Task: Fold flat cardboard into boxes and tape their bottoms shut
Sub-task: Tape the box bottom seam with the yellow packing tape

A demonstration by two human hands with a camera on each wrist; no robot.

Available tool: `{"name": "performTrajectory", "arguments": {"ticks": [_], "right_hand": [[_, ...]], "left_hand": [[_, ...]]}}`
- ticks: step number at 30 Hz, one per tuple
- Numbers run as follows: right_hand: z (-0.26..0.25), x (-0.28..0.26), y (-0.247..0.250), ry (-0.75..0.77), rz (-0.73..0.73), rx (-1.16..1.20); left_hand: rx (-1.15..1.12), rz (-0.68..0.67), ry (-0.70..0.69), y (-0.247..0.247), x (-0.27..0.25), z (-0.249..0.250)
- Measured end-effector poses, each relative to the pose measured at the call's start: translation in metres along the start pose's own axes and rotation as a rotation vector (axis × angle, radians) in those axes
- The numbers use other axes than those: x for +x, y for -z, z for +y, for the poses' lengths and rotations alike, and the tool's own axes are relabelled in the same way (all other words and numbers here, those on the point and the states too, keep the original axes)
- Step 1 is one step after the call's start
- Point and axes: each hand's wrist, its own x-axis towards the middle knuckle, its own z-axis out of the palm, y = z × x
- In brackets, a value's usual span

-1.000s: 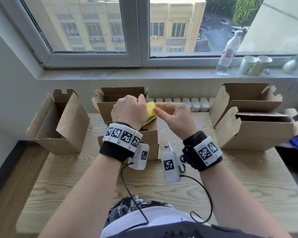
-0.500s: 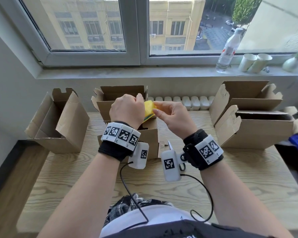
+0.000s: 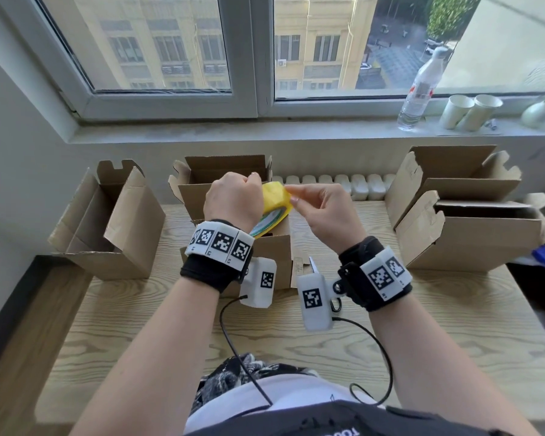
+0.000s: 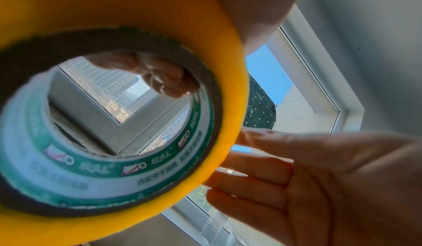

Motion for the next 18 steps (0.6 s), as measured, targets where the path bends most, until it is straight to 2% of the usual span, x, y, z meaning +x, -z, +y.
{"name": "performTrajectory", "arguments": {"ticks": [18], "right_hand": [[-0.0097, -0.0027, 0.0031, -0.021, 0.011, 0.068]], "left_hand": [[-0.030, -0.015, -0.146, 0.0040, 0.0040, -0.0044]]}}
